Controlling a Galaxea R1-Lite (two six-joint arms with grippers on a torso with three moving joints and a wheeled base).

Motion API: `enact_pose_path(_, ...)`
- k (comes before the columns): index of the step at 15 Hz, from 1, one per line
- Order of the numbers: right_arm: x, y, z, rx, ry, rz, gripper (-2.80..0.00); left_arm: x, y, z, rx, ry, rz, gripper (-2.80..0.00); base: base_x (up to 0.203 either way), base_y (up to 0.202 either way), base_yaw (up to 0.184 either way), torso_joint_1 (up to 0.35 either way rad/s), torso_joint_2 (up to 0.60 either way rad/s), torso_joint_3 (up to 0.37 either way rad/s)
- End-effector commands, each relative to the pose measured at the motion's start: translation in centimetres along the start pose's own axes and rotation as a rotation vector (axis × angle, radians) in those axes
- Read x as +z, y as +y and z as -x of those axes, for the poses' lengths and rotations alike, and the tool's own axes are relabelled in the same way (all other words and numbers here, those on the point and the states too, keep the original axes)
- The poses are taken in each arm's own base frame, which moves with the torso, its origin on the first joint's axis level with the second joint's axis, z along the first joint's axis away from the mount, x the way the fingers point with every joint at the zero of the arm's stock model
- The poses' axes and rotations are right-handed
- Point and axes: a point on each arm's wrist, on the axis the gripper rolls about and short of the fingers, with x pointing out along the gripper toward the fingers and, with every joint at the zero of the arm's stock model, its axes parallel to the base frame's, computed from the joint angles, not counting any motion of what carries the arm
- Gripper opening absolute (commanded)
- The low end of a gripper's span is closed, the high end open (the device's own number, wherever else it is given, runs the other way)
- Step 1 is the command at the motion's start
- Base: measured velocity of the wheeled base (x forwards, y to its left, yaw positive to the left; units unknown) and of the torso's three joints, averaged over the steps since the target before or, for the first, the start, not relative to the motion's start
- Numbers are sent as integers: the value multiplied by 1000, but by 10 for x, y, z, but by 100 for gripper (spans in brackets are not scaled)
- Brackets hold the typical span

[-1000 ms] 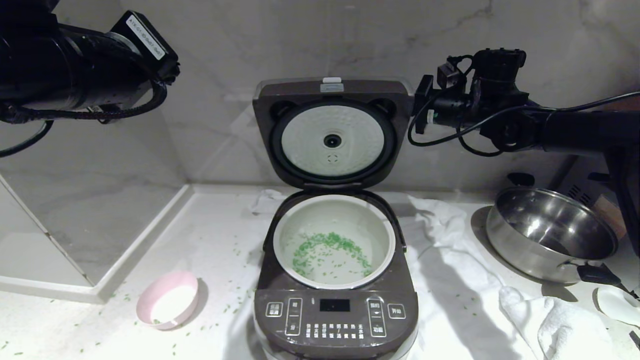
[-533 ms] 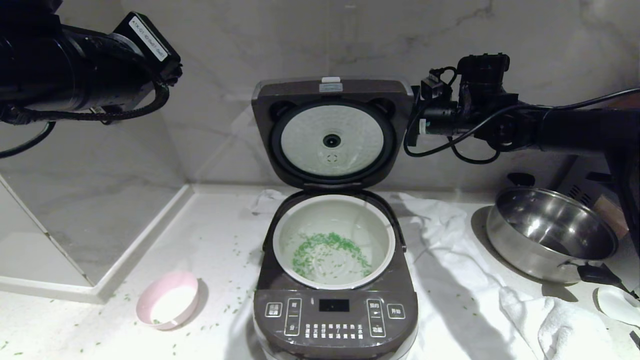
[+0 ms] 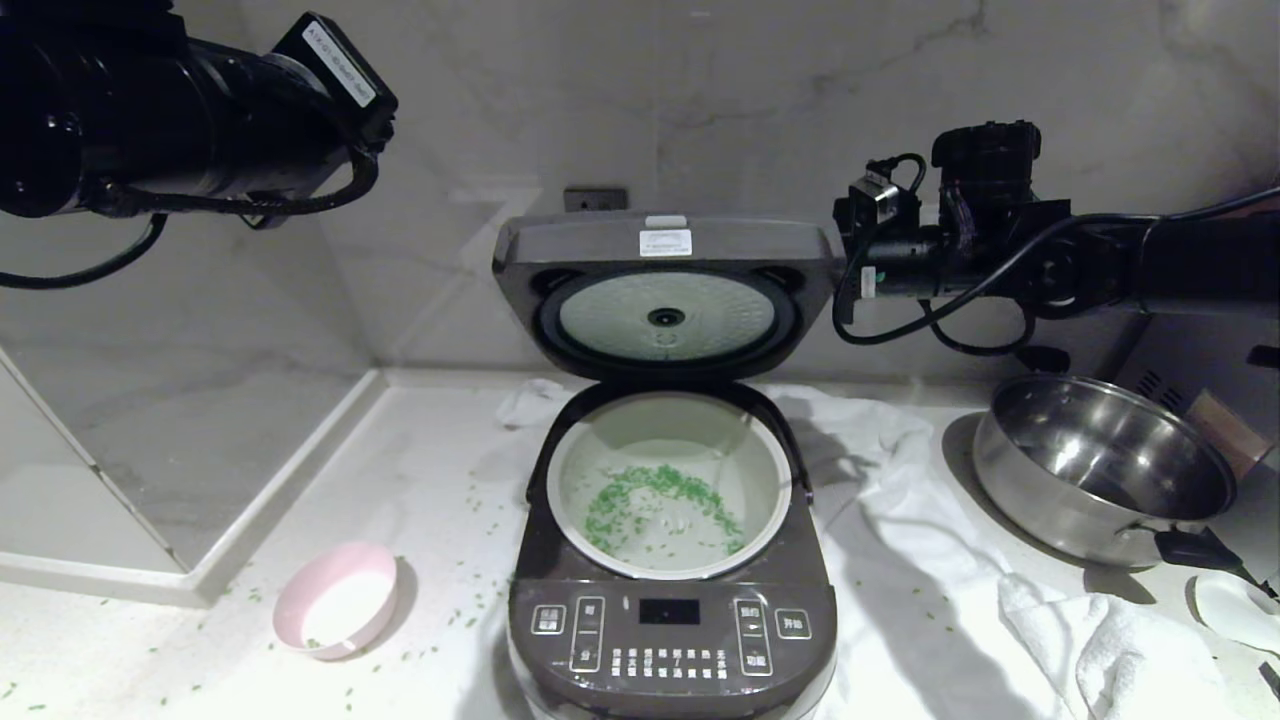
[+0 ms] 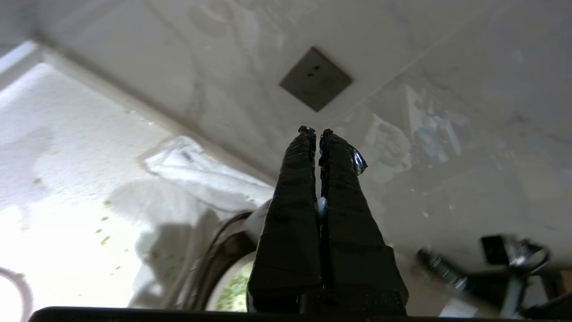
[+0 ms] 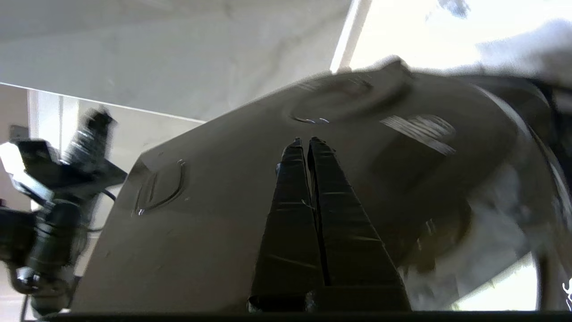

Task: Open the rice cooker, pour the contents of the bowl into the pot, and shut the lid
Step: Close the rice cooker

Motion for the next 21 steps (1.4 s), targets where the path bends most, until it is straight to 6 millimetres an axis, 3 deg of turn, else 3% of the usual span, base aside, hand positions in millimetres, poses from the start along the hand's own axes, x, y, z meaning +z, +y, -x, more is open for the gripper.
enact_pose_path(1,-18,0,4,-14,39,4,-280,-15,-8,-19,3,31,-12,-280,0,0,0,0,0,0)
enact_pose_path(7,-41,-11,9,-49,84,17,-280,-67,-14,-4,-12,228,-131,-280,0,0,0,0,0,0)
enact_pose_path(14,-63,-13,0,-57,145,-7,-280,-130,15,35,-13,452,-305,-280,0,0,0,0,0,0)
enact_pose_path(17,-73,-14,0,-64,168,-13,-280,-138,28,54,-61,534,-320,-280,0,0,0,0,0,0)
enact_pose_path(21,-96,-13,1,-72,218,-7,-280,-152,33,50,-53,560,-332,-280,0,0,0,0,0,0)
